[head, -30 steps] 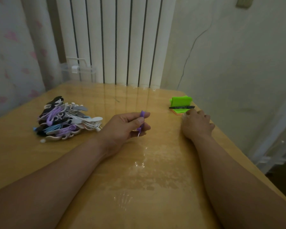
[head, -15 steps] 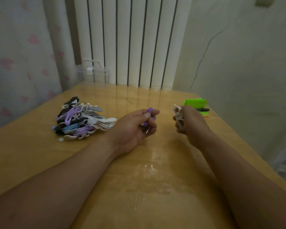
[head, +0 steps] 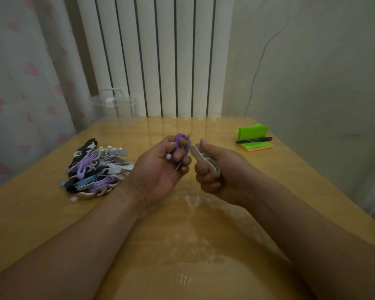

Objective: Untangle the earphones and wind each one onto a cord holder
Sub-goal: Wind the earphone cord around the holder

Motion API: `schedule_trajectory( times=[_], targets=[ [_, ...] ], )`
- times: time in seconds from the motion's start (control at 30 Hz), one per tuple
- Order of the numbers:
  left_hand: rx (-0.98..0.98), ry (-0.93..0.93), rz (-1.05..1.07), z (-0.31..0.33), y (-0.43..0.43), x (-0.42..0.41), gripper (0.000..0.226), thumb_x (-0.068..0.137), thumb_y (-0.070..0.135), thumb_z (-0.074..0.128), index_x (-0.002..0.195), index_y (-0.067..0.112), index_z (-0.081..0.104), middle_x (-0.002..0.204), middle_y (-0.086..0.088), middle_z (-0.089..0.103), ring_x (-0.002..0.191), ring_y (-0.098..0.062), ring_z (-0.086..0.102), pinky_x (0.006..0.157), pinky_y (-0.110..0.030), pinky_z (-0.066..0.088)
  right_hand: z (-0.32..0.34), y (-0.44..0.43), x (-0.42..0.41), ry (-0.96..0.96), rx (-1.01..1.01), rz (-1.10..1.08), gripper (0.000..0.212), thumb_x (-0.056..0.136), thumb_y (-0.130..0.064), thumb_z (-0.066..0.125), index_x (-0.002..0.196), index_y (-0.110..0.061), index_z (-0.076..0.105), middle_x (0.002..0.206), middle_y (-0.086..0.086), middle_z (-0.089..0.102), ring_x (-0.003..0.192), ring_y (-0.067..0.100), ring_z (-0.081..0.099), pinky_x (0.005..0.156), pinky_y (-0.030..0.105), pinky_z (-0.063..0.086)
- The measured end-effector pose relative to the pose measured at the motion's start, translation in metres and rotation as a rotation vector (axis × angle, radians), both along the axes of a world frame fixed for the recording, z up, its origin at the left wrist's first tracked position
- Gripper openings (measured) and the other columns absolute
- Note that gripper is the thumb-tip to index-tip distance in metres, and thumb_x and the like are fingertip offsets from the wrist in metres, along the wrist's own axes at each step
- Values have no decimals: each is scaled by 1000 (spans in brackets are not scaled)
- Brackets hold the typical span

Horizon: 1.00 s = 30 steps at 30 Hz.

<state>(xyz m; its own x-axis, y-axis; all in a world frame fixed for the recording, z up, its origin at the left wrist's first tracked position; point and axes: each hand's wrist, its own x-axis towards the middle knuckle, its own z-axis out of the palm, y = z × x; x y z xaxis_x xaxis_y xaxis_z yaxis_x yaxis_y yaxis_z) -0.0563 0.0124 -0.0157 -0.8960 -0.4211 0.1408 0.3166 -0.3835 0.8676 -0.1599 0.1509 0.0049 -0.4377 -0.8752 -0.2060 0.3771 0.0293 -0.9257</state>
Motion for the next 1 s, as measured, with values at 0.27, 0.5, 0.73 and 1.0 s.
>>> schedule_trajectory(
  times=[0.27,0.5,0.73,1.0],
  targets=[
    [-136,-15,-11,-1,5,1,30,108,17,33,99,13,61,74,-4,37,73,-19,43,75,-35,37,3,1,0,-75,-22,47,31,110,-44,40,115,-17,55,58,0,44,42,8,32,39,18,18],
    [-261,-26,-7,-2,2,3,30,105,15,33,88,13,57,70,-6,35,70,-21,44,69,-35,38,4,3,-4,58,72,56,34,108,-43,46,126,-17,59,59,0,44,43,9,31,36,19,21],
    [-301,-10,24,-1,4,3,31,105,14,32,86,13,56,69,-6,35,69,-21,44,68,-35,37,8,6,-8,-162,21,182,30,109,-44,44,108,-17,58,55,-2,40,36,5,30,30,15,21],
    [-309,-30,49,-1,7,2,30,106,16,32,86,13,54,70,-6,34,68,-20,42,68,-35,35,7,7,-9,-150,34,177,29,109,-44,44,108,-17,55,54,-2,40,36,5,28,32,14,18]
  ],
)
